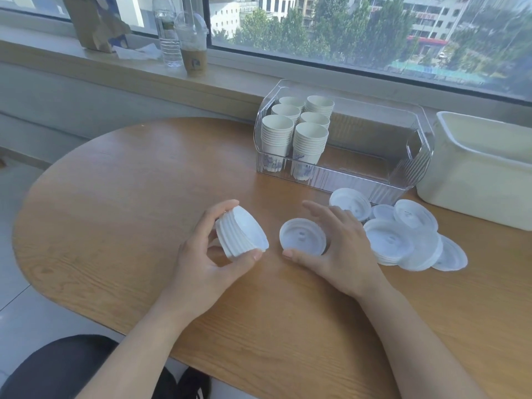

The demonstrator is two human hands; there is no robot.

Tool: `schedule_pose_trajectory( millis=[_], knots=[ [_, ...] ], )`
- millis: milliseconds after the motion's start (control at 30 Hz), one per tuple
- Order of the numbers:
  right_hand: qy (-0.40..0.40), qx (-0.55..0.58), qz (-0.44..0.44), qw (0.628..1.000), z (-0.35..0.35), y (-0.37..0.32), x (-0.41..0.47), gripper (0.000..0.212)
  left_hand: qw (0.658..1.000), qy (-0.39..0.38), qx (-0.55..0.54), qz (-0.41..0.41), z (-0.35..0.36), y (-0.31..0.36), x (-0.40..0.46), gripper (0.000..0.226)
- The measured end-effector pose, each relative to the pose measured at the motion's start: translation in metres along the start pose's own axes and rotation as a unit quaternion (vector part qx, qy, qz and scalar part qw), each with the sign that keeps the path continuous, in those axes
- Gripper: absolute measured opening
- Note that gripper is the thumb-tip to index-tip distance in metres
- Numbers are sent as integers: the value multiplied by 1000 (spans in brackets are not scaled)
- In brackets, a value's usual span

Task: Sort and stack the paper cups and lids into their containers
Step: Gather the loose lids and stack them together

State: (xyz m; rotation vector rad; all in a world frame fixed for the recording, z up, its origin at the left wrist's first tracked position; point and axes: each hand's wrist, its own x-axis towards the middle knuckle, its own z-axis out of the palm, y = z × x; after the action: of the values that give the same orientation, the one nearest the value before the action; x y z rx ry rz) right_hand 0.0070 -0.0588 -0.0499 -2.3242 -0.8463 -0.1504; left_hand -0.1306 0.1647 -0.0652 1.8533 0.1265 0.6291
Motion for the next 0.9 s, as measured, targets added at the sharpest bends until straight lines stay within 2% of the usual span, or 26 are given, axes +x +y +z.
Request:
schedule_pose_trajectory(
  millis=[133,300,433,600,767,900],
  knots=[
    [-34,-15,-11,999,-1,1,-1,88,1000,-8,4,-4,1,0,0,78],
    [3,-16,-10,1000,-2,0,-1,76,999,-27,26,-6,3,-1,0,83],
    [29,120,19,992,-2,-7,-4,69,999,-33,36,-6,5,-1,0,83],
    [-16,301,-13,953,3,-29,-10,58,996,-76,53,7,5,2,-2,83],
    [-91,343,-17,935,8,-32,-13,66,991,-109,66,34,4,6,-2,82],
    [-120,328,-30,937,9,-30,-12,65,991,-110,70,35,3,7,-3,82]
  ],
)
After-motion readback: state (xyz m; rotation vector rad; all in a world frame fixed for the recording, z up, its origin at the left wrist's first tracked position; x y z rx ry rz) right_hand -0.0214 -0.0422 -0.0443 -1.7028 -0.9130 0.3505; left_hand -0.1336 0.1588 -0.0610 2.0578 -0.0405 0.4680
